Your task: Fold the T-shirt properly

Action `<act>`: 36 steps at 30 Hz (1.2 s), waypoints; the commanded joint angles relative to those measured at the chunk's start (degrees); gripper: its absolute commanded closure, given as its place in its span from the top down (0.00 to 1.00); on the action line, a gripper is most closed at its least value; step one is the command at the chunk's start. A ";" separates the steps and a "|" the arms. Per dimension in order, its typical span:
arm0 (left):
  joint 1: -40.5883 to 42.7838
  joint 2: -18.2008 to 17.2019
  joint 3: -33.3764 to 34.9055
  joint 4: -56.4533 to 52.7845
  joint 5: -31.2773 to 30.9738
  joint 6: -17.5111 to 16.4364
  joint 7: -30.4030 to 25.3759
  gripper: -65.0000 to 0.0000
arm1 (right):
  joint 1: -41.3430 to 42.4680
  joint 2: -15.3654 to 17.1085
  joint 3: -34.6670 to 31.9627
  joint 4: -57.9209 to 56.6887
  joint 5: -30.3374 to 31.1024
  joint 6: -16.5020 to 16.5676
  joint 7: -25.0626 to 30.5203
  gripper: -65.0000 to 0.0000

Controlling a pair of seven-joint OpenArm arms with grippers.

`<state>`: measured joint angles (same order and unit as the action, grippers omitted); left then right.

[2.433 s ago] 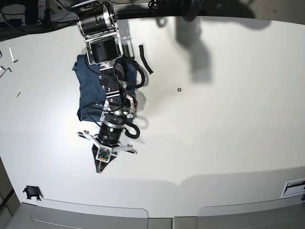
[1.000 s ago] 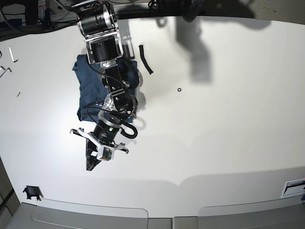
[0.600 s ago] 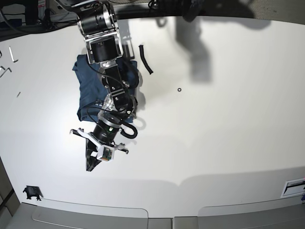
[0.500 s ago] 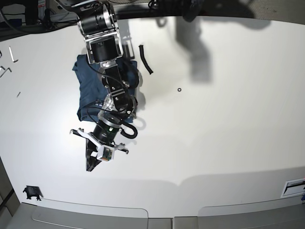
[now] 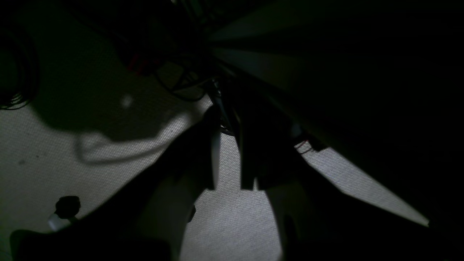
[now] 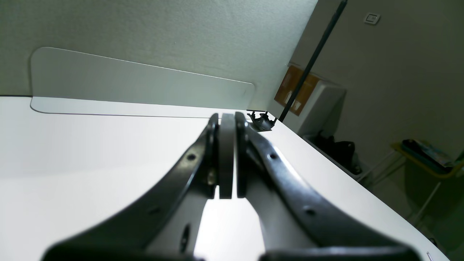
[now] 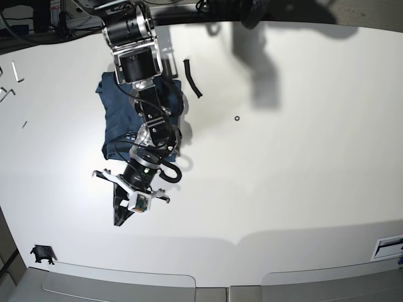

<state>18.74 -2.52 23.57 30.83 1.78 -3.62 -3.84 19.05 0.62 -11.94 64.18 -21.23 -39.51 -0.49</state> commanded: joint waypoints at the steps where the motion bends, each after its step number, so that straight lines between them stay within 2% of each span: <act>1: 0.63 0.44 0.09 0.26 0.13 -0.59 -0.52 0.12 | 1.75 -0.13 -0.02 1.01 -1.33 -0.49 1.77 0.00; 8: 0.63 0.44 0.09 0.26 0.13 -0.59 -0.52 0.12 | 1.75 -0.13 -0.02 1.01 -1.33 -0.49 1.77 0.00; 11: 0.63 0.44 0.09 0.26 0.13 -0.59 -0.52 0.12 | 1.75 -0.13 -0.02 1.01 -1.36 1.55 1.79 0.00; 26: 0.63 0.44 0.09 0.26 0.13 -0.59 -0.52 0.12 | 1.75 -0.13 -0.04 1.01 -1.33 25.64 1.77 0.00; 33: 0.63 0.44 0.09 0.26 0.13 -0.59 -0.52 0.12 | 1.75 -0.13 -0.02 1.01 -1.29 34.21 1.79 0.00; 36: 0.63 0.44 0.09 0.26 0.13 -0.59 -0.52 0.12 | 1.75 -0.13 -0.04 1.01 -1.22 39.80 1.77 0.00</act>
<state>18.74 -2.55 23.57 30.83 1.78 -3.62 -3.84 19.05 0.62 -11.94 64.18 -22.50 1.23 -0.36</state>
